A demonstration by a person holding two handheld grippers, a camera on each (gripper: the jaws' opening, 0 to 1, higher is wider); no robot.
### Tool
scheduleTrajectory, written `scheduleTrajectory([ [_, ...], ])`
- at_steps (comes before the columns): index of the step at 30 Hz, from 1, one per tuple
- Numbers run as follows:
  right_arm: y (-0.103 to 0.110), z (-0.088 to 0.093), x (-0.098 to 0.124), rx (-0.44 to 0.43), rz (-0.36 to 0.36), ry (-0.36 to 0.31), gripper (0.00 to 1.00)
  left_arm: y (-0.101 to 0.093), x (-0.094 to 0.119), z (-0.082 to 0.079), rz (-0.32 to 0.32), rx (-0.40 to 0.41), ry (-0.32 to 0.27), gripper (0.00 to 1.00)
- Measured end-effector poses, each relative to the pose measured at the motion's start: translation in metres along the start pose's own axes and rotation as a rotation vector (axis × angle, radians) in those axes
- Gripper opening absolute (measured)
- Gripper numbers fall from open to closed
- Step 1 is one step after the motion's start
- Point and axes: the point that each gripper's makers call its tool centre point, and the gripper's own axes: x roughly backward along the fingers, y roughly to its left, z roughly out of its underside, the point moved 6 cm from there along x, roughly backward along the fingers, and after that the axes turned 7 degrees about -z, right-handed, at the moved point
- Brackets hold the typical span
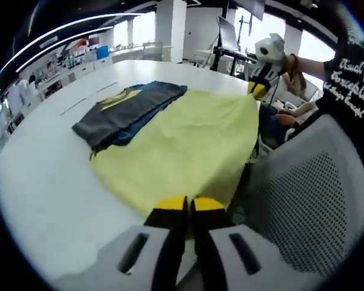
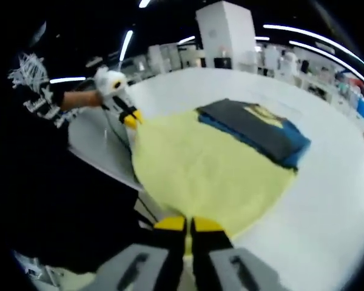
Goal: Fold the garment on the visible template until the final outline fits inside the template.
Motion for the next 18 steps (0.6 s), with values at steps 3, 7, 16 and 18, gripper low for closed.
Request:
scheduleTrajectory([
  [3, 0.004, 0.002, 0.001, 0.000, -0.014, 0.004, 0.00, -0.005, 0.004, 0.002, 0.002, 0.008, -0.001, 0.00],
  [7, 0.008, 0.004, 0.003, -0.010, -0.025, 0.008, 0.00, -0.010, 0.005, 0.005, 0.009, 0.010, 0.012, 0.00],
  [16, 0.022, 0.007, 0.005, -0.027, -0.054, 0.007, 0.00, -0.024, 0.008, 0.010, 0.037, 0.048, 0.030, 0.00],
  [18, 0.025, 0.006, 0.007, -0.024, -0.062, 0.005, 0.00, -0.027, 0.010, 0.011, 0.039, 0.051, 0.031, 0.00],
])
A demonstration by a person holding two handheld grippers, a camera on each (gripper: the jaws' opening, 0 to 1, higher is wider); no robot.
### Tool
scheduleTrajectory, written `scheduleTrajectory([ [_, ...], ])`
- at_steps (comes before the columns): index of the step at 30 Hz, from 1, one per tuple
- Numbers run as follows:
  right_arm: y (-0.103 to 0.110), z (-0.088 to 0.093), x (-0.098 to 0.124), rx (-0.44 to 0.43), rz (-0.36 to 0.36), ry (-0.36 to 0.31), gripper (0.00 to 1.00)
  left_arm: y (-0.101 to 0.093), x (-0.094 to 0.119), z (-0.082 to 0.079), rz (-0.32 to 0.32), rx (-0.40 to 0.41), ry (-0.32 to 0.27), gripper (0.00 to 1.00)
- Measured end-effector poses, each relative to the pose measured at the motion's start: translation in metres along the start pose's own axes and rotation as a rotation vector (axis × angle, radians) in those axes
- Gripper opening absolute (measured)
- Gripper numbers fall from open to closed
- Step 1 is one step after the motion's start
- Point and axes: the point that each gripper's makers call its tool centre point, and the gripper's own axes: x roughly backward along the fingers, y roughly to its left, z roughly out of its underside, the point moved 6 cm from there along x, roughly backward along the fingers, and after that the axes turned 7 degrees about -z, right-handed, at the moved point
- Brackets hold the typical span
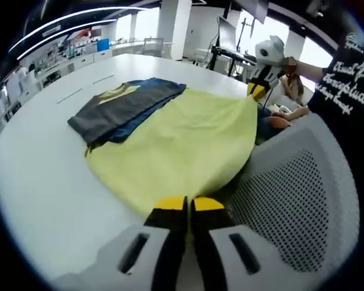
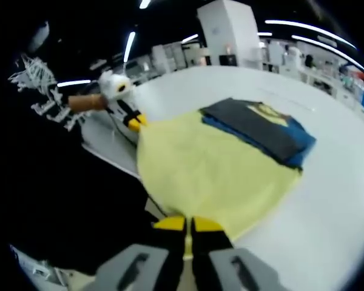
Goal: Fold the garment on the visible template until the final outline fits inside the template.
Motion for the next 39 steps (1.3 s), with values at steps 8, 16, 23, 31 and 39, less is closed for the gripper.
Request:
scheduleTrajectory([
  [8, -0.002, -0.006, 0.009, 0.056, 0.006, 0.020, 0.00, 0.002, 0.010, -0.006, -0.030, 0.009, -0.028, 0.00],
  [16, -0.015, -0.024, 0.025, 0.113, 0.075, -0.010, 0.00, 0.014, 0.021, -0.027, -0.063, 0.007, -0.082, 0.00],
  [23, -0.028, -0.045, 0.035, 0.156, 0.139, -0.055, 0.00, 0.032, 0.025, -0.047, -0.101, -0.011, -0.118, 0.00],
  [31, -0.044, -0.069, 0.044, 0.199, 0.188, -0.080, 0.00, 0.056, 0.028, -0.071, -0.153, -0.014, -0.169, 0.00],
  [39, -0.066, -0.095, 0.050, 0.229, 0.258, -0.130, 0.00, 0.081, 0.028, -0.096, -0.195, -0.026, -0.215, 0.00],
])
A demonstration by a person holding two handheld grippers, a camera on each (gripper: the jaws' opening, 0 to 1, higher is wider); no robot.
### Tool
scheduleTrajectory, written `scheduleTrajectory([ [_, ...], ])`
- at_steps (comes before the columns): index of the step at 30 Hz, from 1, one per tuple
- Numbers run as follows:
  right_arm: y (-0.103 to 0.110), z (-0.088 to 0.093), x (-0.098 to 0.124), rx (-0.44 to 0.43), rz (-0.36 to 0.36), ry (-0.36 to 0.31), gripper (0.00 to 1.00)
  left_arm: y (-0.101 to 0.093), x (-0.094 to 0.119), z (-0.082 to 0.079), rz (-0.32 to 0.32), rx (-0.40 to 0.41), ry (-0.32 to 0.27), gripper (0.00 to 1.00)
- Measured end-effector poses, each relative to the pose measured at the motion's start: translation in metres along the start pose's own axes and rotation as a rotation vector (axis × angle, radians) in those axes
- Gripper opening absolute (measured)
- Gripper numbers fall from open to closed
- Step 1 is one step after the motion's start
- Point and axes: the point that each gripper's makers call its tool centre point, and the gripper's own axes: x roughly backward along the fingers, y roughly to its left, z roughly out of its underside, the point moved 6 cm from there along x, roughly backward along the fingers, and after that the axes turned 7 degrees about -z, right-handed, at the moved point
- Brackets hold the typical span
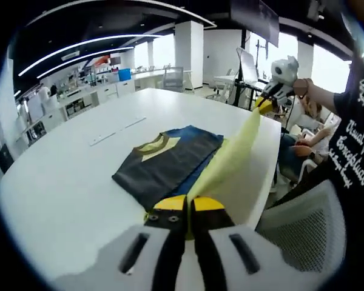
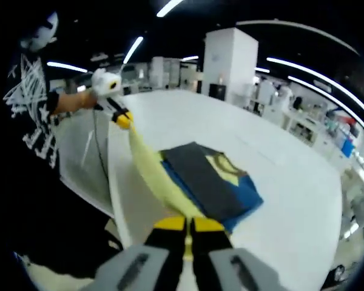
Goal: Fold the garment on the visible template until the final outline fits inside the template.
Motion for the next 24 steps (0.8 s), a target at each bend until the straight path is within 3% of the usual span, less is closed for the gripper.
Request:
scheduleTrajectory([
  [17, -0.068, -0.032, -0.012, 0.051, 0.151, -0.057, 0.00, 0.050, -0.038, -0.050, -0.110, -0.068, -0.082, 0.00],
  [24, -0.092, -0.045, -0.025, 0.064, 0.220, -0.067, 0.00, 0.066, -0.059, -0.064, -0.142, -0.082, -0.084, 0.00],
])
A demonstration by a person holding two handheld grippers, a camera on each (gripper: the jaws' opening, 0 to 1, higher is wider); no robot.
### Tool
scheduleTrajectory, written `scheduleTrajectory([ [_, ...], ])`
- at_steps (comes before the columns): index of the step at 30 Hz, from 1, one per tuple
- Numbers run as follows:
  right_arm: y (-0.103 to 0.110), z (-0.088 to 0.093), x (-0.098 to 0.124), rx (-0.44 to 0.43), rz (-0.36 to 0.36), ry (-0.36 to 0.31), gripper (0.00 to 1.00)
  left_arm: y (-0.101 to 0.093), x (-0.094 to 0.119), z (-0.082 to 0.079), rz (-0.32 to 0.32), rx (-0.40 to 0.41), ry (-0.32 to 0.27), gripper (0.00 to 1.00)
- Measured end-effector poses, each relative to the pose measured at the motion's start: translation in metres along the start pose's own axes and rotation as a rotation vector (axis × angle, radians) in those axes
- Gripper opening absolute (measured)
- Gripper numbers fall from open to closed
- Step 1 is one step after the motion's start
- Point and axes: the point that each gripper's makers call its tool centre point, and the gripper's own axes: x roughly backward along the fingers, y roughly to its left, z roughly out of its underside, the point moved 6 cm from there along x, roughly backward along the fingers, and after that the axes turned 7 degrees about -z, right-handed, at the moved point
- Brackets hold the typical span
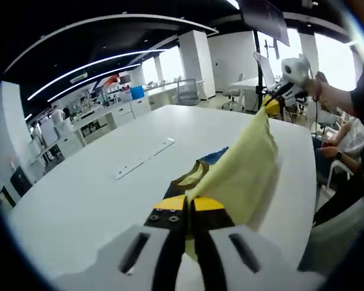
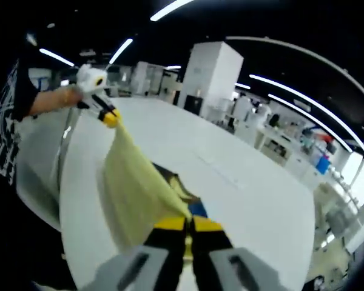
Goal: Fold the garment on the visible template until the final outline fits inside the template.
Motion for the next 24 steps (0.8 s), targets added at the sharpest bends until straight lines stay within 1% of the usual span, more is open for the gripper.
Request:
scheduleTrajectory([
  [4, -0.014, 0.001, -0.014, -0.006, 0.034, 0.006, 0.00, 0.018, -0.016, -0.001, -0.012, 0.025, -0.006, 0.00],
  [5, -0.016, 0.001, -0.017, -0.008, 0.036, 0.010, 0.00, 0.019, -0.018, -0.001, -0.012, 0.029, -0.005, 0.00],
  [6, -0.022, 0.003, -0.022, -0.013, 0.043, 0.014, 0.00, 0.023, -0.024, 0.000, -0.013, 0.040, -0.001, 0.00],
  [8, -0.026, 0.004, -0.031, -0.021, 0.048, 0.020, 0.00, 0.029, -0.034, 0.003, -0.014, 0.051, 0.011, 0.00],
  [9, -0.028, 0.005, -0.034, -0.026, 0.053, 0.024, 0.00, 0.035, -0.042, 0.008, -0.018, 0.060, 0.022, 0.00],
  [10, -0.031, 0.005, -0.040, -0.027, 0.062, 0.028, 0.00, 0.037, -0.046, 0.010, -0.016, 0.067, 0.028, 0.00],
  [11, -0.033, 0.006, -0.043, -0.024, 0.066, 0.037, 0.00, 0.039, -0.051, 0.013, -0.012, 0.079, 0.039, 0.00],
  [12, -0.041, 0.012, -0.050, -0.018, 0.079, 0.055, 0.00, 0.039, -0.054, 0.014, -0.012, 0.092, 0.048, 0.00],
  [13, -0.042, 0.012, -0.052, -0.016, 0.081, 0.059, 0.00, 0.042, -0.061, 0.017, -0.005, 0.096, 0.055, 0.00],
  [16, -0.050, 0.020, -0.067, -0.020, 0.086, 0.085, 0.00, 0.044, -0.072, 0.023, 0.004, 0.101, 0.078, 0.00],
  [18, -0.056, 0.027, -0.078, -0.020, 0.097, 0.111, 0.00, 0.051, -0.083, 0.033, 0.020, 0.105, 0.095, 0.00],
  [19, -0.060, 0.032, -0.086, -0.017, 0.104, 0.134, 0.00, 0.051, -0.085, 0.037, 0.028, 0.117, 0.114, 0.00],
  [23, -0.064, 0.040, -0.110, -0.045, 0.100, 0.151, 0.00, 0.058, -0.102, 0.054, 0.028, 0.134, 0.159, 0.00],
  [24, -0.066, 0.042, -0.112, -0.055, 0.105, 0.159, 0.00, 0.059, -0.106, 0.057, 0.027, 0.133, 0.165, 0.00],
])
